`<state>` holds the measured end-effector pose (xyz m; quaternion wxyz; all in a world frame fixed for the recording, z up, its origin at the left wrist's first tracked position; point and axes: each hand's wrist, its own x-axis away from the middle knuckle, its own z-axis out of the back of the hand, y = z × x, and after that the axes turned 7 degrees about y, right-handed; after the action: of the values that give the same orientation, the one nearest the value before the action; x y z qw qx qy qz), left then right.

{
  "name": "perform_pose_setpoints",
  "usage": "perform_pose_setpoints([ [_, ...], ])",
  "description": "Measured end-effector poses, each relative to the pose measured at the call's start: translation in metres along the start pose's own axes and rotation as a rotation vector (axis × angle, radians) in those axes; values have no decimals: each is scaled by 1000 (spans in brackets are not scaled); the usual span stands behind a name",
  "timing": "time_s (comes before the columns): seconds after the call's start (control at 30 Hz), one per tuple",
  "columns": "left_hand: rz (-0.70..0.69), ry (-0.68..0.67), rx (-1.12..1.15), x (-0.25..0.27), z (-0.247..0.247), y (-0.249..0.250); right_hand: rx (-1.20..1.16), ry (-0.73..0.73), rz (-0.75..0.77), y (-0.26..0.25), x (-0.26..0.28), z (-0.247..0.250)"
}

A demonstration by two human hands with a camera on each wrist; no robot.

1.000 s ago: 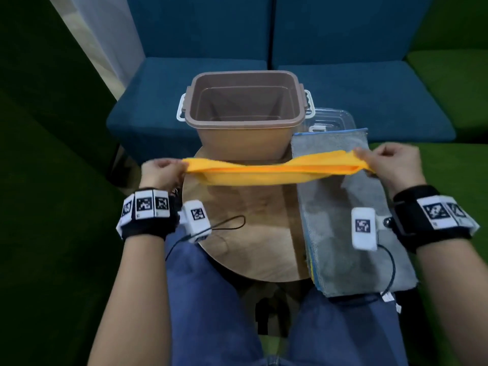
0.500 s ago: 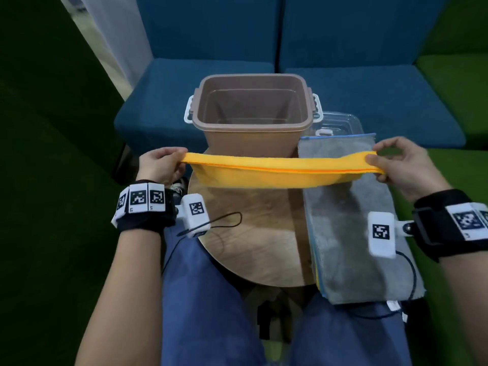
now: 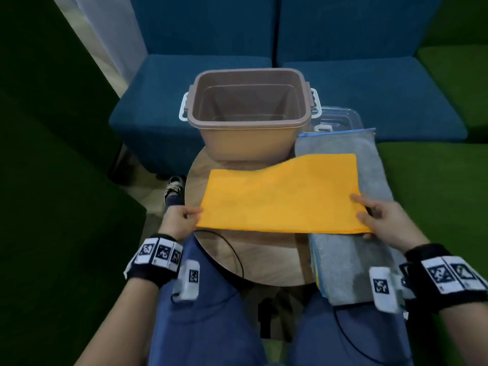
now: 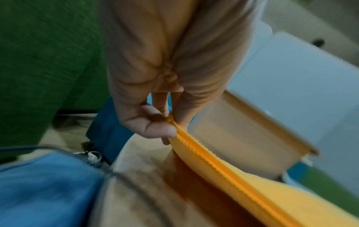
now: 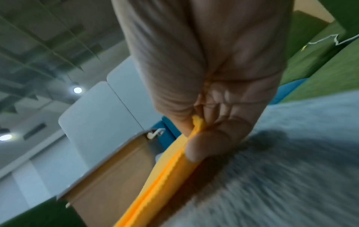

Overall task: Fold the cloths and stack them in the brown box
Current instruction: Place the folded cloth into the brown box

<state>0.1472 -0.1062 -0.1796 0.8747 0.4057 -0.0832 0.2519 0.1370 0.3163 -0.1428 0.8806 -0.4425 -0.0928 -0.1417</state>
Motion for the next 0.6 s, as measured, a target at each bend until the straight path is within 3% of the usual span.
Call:
perform_pose_setpoints([
  [0.27, -87, -19, -157, 2, -5, -7, 308, -21, 104, -9, 5, 5],
  [0.37, -199, -49, -407, 1, -4, 4, 657, -54, 133, -21, 6, 6],
  [0.43, -284, -7, -567, -3, -5, 25, 772, 19, 192, -33, 1, 3],
  [0.5, -384, 44, -543, -3, -14, 59, 728, 69, 324, -52, -6, -10],
  [0.6, -581, -63, -390, 7, -53, 118, 742, -64, 439, -72, -25, -40],
])
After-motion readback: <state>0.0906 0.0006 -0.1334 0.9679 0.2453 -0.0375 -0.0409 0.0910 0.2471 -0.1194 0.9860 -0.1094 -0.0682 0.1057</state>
